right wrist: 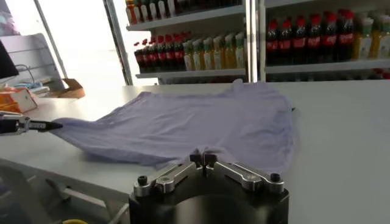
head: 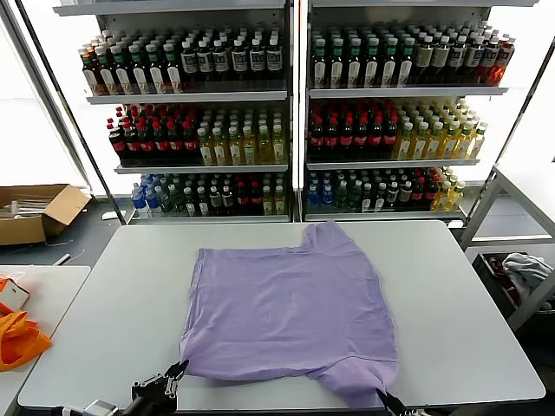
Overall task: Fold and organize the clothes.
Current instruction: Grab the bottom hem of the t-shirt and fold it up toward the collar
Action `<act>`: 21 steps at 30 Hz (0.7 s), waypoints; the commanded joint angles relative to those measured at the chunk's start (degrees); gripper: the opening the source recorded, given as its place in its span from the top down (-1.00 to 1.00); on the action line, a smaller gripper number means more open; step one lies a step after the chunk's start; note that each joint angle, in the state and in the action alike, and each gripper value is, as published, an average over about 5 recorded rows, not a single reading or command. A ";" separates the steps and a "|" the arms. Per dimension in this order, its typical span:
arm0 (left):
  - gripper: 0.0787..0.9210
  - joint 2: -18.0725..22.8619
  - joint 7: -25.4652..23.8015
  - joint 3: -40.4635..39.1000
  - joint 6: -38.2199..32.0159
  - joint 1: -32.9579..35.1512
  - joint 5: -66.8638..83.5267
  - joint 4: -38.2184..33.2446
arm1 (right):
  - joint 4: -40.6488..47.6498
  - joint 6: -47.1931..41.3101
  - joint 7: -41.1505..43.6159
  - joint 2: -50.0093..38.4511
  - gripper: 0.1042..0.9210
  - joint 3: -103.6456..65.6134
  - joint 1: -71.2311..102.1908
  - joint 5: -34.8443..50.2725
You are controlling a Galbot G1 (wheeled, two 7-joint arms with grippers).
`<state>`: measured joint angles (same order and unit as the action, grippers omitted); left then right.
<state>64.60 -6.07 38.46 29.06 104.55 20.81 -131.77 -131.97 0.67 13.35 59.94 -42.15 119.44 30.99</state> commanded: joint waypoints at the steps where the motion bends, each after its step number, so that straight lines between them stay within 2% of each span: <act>1: 0.98 -7.80 -1.33 -0.29 -1.83 -9.02 2.38 4.05 | 4.51 -0.38 -1.82 -0.47 0.99 1.99 -16.37 4.09; 6: 0.98 -10.72 -2.36 -2.36 -3.10 -14.06 2.72 7.68 | 9.54 -0.72 -1.78 -0.99 0.99 3.70 -24.39 4.67; 13: 0.98 -12.41 -2.73 -7.29 -2.40 -23.93 3.46 14.84 | 17.28 -1.46 -2.31 -3.19 0.99 6.66 -34.52 5.32; 21: 0.98 -10.36 -2.26 -11.94 -2.81 -31.20 3.61 22.40 | 26.85 -5.42 -3.16 -4.94 0.99 15.02 -47.02 3.77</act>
<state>54.59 -8.21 32.08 26.96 85.52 23.88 -119.48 -114.78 -2.11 10.74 56.41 -33.66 87.21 34.70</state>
